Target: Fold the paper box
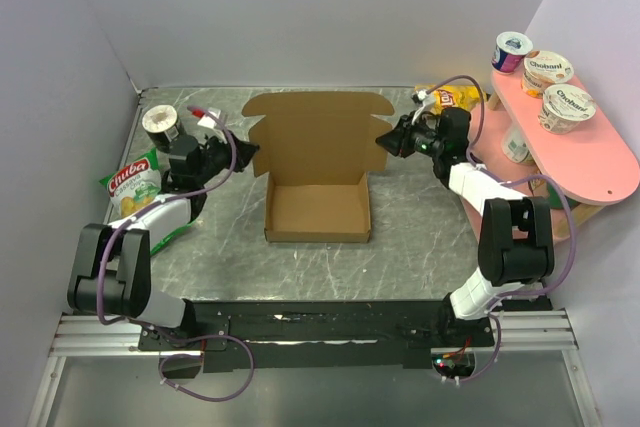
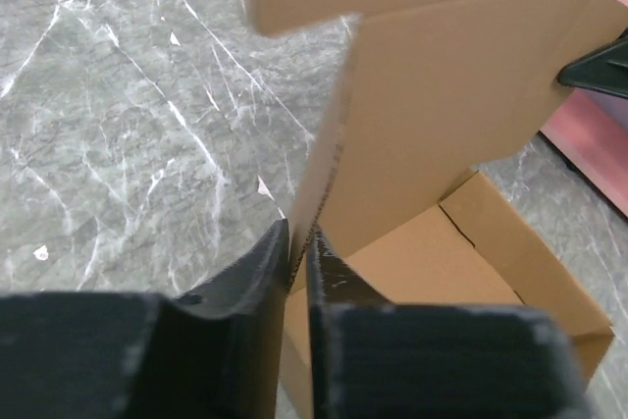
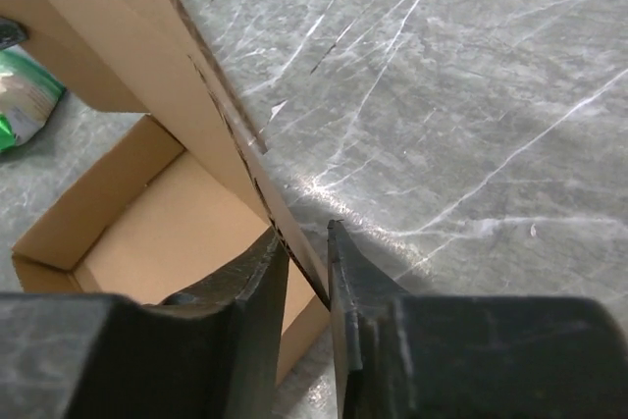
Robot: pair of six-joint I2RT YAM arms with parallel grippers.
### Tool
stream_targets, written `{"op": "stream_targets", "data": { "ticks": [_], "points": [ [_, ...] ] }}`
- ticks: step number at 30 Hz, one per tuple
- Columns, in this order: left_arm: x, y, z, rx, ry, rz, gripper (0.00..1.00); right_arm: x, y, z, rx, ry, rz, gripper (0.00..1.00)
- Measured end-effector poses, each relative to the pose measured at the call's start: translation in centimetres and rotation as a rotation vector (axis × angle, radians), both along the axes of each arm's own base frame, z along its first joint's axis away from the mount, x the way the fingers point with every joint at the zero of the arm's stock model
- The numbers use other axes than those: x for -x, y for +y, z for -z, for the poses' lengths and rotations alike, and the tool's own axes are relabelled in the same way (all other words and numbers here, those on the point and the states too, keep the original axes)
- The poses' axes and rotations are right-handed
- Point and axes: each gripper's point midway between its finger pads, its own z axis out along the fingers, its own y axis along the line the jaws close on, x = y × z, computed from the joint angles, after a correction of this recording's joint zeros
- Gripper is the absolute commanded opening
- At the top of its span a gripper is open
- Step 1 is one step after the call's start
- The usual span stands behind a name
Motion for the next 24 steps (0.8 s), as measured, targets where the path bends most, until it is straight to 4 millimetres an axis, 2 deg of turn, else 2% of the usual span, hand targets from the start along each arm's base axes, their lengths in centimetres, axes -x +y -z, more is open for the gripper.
{"op": "stream_targets", "data": {
  "ticks": [7,9,18,24],
  "points": [
    [-0.9,-0.7,-0.1,-0.054,-0.009,-0.085,0.01,-0.4,1.0,-0.2,0.045,-0.041,0.031,0.08],
    [-0.9,-0.8,-0.1,-0.069,-0.01,-0.111,0.01,-0.4,1.4,-0.2,0.076,-0.062,0.051,0.0],
    [-1.4,-0.7,0.1,-0.077,0.003,-0.226,0.01,0.0,2.6,-1.1,0.174,-0.101,0.203,0.0],
    [-1.4,-1.3,0.0,-0.071,0.009,-0.284,0.01,0.2,2.8,-0.8,0.202,-0.078,0.314,0.0]
  ]
}}
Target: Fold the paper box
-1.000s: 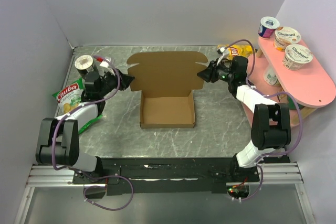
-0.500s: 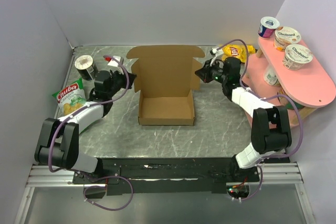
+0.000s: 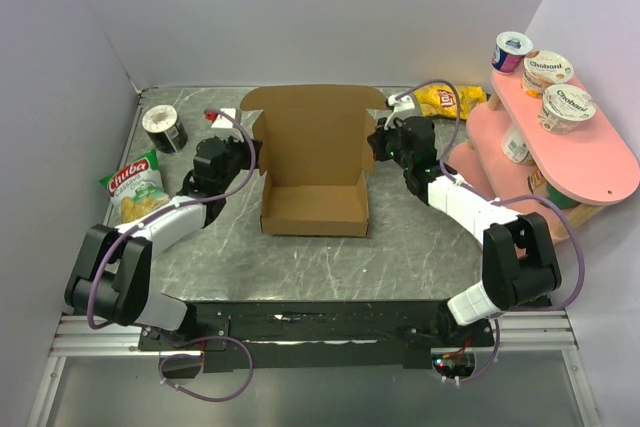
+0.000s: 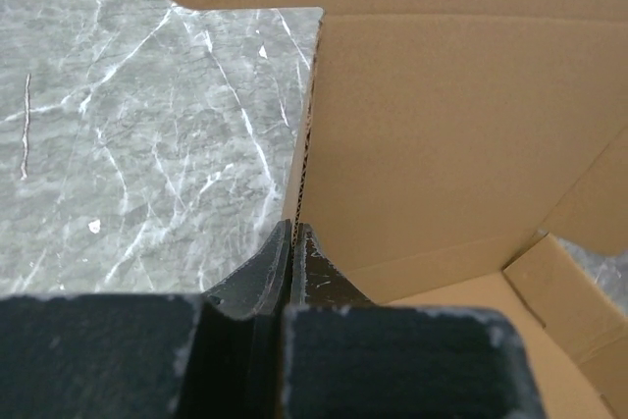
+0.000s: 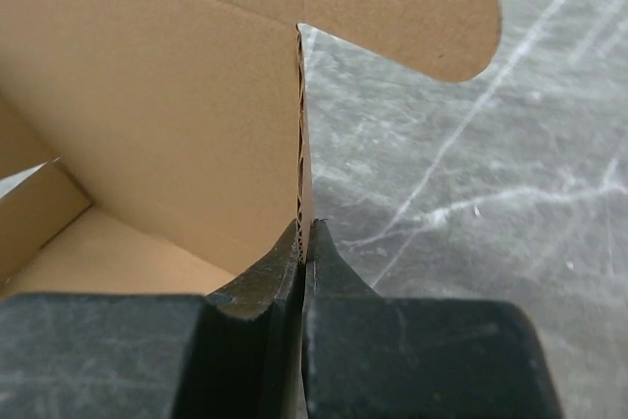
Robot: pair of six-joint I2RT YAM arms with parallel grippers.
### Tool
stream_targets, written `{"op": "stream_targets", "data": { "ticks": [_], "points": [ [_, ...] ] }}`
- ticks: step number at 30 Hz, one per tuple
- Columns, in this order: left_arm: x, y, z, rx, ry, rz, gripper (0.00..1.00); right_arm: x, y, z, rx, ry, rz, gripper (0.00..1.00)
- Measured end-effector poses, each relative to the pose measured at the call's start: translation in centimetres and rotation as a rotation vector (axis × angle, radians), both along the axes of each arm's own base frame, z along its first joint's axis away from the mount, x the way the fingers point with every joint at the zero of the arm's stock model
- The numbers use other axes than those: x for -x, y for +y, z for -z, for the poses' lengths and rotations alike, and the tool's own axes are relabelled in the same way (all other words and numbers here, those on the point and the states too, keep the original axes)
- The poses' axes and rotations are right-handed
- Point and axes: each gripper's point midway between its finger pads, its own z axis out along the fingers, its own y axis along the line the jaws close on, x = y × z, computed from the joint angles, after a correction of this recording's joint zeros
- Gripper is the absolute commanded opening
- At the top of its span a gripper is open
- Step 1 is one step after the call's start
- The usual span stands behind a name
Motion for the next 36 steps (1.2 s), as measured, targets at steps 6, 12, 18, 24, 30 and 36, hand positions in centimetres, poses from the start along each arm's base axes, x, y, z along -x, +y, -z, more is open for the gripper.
{"op": "stream_targets", "data": {
  "ticks": [6,12,18,24,30,36],
  "points": [
    [0.6,-0.5,0.0,0.028,-0.001,-0.025,0.01,0.1,-0.1,0.5,0.006,0.015,0.104,0.0],
    [1.1,-0.5,0.0,0.066,-0.002,-0.058,0.01,0.5,0.3,0.2,0.016,0.007,0.178,0.0],
    [1.5,-1.1,-0.1,0.125,0.008,-0.097,0.01,0.9,0.3,0.6,0.013,0.013,0.257,0.0],
    [1.7,-1.4,-0.1,0.164,0.011,-0.142,0.01,1.4,0.6,0.6,0.012,0.006,0.324,0.0],
    [2.0,-1.7,0.0,0.173,0.009,-0.168,0.01,1.9,0.8,0.6,0.017,0.0,0.377,0.0],
    [2.4,-1.8,0.2,0.197,0.002,-0.182,0.01,2.2,0.9,0.7,0.01,0.005,0.426,0.0]
  ]
}}
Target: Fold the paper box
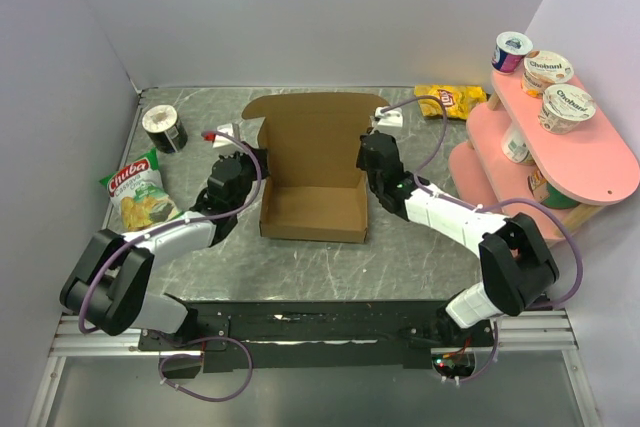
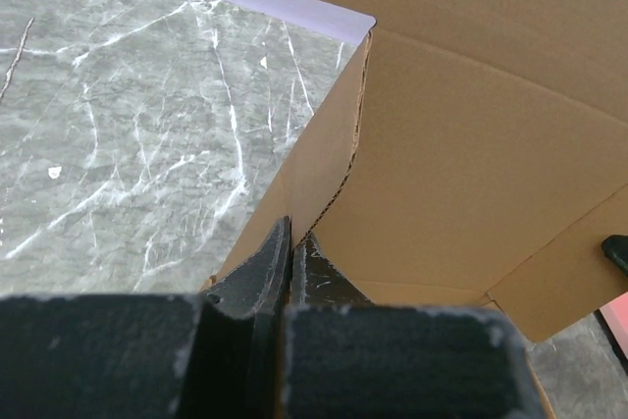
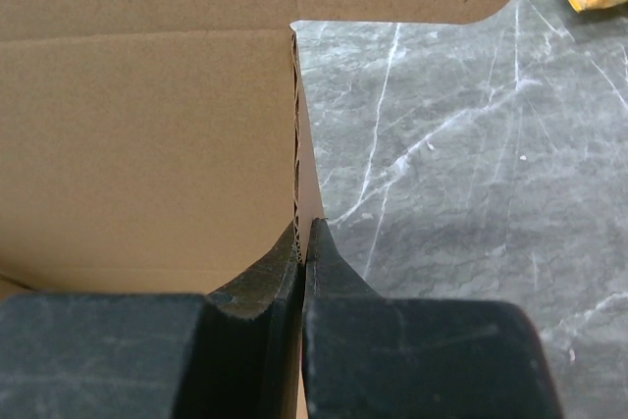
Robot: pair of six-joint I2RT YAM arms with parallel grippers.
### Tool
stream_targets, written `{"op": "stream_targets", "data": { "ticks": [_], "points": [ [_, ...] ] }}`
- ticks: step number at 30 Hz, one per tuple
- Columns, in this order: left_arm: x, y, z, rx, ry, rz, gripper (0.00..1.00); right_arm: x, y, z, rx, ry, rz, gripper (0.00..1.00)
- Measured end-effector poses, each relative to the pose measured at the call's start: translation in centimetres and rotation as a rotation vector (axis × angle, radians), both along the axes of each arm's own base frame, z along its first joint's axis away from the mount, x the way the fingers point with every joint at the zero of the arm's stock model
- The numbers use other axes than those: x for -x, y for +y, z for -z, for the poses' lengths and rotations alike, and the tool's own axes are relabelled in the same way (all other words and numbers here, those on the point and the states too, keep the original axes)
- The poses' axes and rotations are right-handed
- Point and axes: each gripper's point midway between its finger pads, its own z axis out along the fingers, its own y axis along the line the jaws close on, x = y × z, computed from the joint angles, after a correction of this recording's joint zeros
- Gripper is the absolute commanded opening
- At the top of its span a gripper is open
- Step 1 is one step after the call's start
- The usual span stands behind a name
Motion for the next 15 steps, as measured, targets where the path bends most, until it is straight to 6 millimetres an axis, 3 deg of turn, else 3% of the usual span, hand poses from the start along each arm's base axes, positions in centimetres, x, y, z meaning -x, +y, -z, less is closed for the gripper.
{"op": "stream_targets", "data": {
  "ticks": [15],
  "points": [
    [1.8,0.0,0.5,0.066,-0.019,-0.012,0.01,0.7,0.4,0.2,-0.006,-0.021,0.082,0.0]
  ]
}}
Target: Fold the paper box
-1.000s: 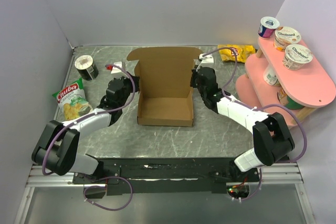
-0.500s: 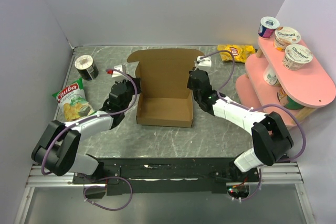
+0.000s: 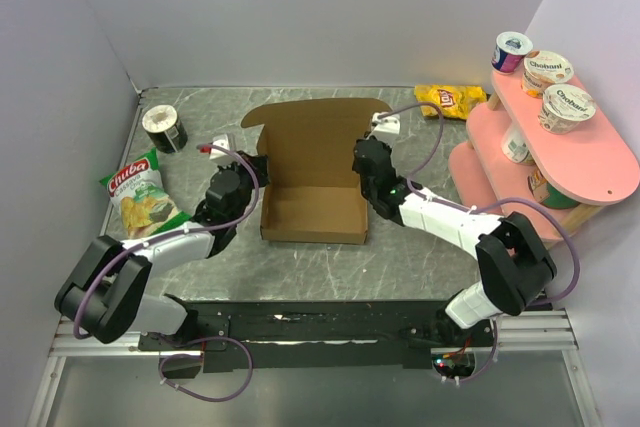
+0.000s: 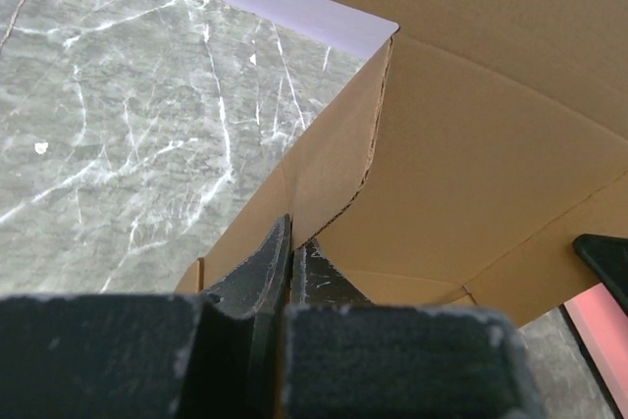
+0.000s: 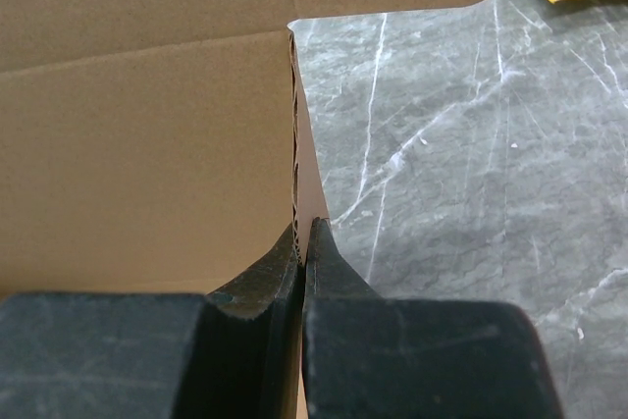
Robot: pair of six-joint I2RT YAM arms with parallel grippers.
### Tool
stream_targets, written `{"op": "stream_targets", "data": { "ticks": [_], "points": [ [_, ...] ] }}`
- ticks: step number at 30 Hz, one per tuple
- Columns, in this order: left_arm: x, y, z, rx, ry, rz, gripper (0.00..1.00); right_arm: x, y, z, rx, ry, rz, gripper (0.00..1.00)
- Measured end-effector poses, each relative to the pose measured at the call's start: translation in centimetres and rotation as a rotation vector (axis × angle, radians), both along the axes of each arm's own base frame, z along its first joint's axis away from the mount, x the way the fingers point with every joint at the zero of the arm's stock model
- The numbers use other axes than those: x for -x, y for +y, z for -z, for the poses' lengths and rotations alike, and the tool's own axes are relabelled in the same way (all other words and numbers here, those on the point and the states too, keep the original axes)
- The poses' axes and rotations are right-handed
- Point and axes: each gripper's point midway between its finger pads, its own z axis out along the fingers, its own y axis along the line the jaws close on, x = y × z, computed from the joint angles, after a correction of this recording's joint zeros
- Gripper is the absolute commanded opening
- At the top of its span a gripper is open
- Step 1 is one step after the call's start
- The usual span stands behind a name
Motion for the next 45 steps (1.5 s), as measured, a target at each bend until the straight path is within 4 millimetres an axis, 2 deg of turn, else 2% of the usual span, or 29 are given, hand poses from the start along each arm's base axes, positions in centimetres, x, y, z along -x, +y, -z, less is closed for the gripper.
{"op": "stream_targets", "data": {
  "ticks": [8,12,14,17,20,21,23,26,30,33,37,41,42,45],
  "points": [
    [1.2,-0.1,1.0,0.025,0.011,0.0,0.01,2.4,0.3,0.8,0.012,-0.037,0.026,0.0],
    [2.1,-0.1,2.9,0.012,0.063,-0.004,0.01,4.0,0.5,2.6,0.027,-0.006,0.016,0.0],
    [2.4,-0.2,3.2,0.021,0.072,-0.007,0.01,4.7,0.5,3.3,0.031,0.007,0.021,0.02],
    [3.0,-0.3,3.5,0.031,0.081,-0.007,0.01,5.5,0.6,3.6,0.018,0.014,0.025,0.12],
    [3.8,-0.6,3.9,0.036,0.096,-0.002,0.01,6.7,0.9,4.7,0.017,0.043,0.003,0.33],
    [4.0,-0.6,4.1,0.034,0.102,-0.002,0.01,7.1,1.1,5.1,0.02,0.058,-0.009,0.47],
    [4.5,-0.8,4.4,0.024,0.117,0.004,0.01,8.1,1.7,5.6,0.016,0.081,-0.041,0.64],
    [5.2,-1.0,5.8,-0.005,0.161,0.015,0.01,9.4,2.3,5.3,-0.004,0.099,-0.093,0.72],
    [7.3,-1.1,9.2,-0.061,0.258,0.057,0.01,12.1,2.7,4.8,-0.038,0.114,-0.188,0.82],
    [8.5,-0.8,11.3,-0.099,0.31,0.078,0.01,14.1,3.1,3.9,-0.071,0.107,-0.278,0.83],
    [8.5,-1.0,11.4,-0.099,0.308,0.081,0.01,16.6,3.7,3.9,-0.092,0.111,-0.411,0.83],
    [8.4,-1.1,11.4,-0.096,0.304,0.083,0.02,19.0,3.7,5.1,-0.089,0.137,-0.516,0.83],
    [8.5,-1.2,11.4,-0.095,0.303,0.086,0.04,19.5,3.7,5.4,-0.087,0.143,-0.536,0.86],
    [8.7,-1.4,11.2,-0.096,0.305,0.103,0.17,20.6,3.6,6.5,-0.08,0.166,-0.58,0.86]
  ]
}}
